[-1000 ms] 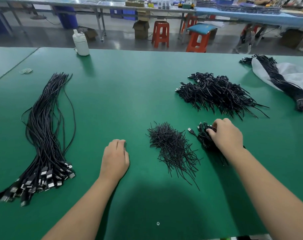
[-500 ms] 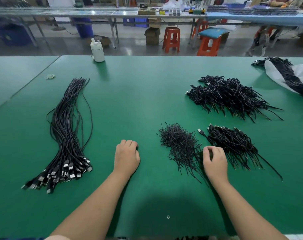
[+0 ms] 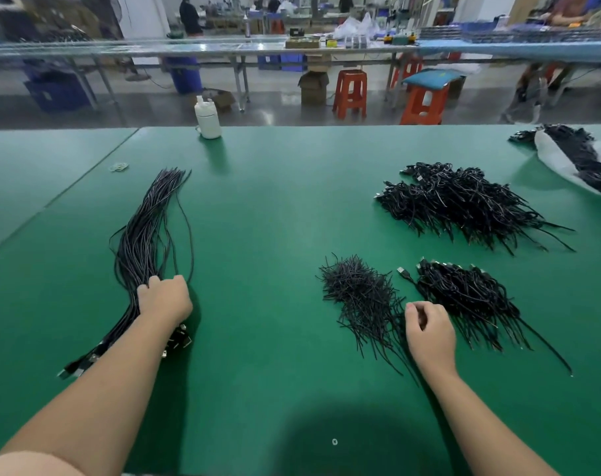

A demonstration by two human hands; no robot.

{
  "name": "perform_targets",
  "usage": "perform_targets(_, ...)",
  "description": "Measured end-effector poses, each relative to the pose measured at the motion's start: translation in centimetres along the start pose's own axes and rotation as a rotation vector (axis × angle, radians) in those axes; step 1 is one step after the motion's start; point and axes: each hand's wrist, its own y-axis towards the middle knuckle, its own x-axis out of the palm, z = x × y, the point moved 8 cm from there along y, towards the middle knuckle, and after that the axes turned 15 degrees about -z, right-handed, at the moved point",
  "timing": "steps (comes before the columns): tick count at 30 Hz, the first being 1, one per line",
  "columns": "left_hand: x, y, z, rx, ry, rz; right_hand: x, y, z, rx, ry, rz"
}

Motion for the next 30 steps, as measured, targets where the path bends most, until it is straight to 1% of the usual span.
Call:
perform_targets(4,-0.5,-0.5,2.2,0.169,0.051,0.039,0.1,0.1,0.0,0.000,-0.009,-0.010)
perform_targets(10,-2.2,-1.6,5.8,0.324,-0.236,0.066,0.2,0.1,0.1,0.008,-0.015,-0.014)
perform_targets(12,-2.7,-1.5,6.6,0.362,-0.366,0.029,0.2,0.0,0.0,0.009,-0.018,-0.017)
perform_targets(14,-2.7,-1.2,7.6,0.407,-0.516,-0.043,0.1,0.0,-0.1,0.007,-0.018,-0.014)
perform_targets(16,-2.4,-1.4,8.5,0.460,-0.587,-0.110,0.1,0.0,-0.1,0.006,-0.012,-0.013)
perform_targets(19,-2.0,-1.9,10.1,0.547,-0.414,-0.134,0.0,-0.1,-0.2,0.001,-0.007,-0.002)
perform_targets(22,-1.3,-2.2,10.6,0.583,-0.260,-0.153,0.0,-0.1,-0.2,-0.002,-0.004,-0.003)
perform_targets(27,-0.4,-1.7,9.5,0.557,-0.167,-0.184,-0.1,-0.1,-0.3,-0.006,0.002,-0.008)
perform_targets(30,-0.5,-1.7,9.0,0.546,-0.095,-0.165,-0.1,-0.1,-0.3,-0.004,0.003,-0.010)
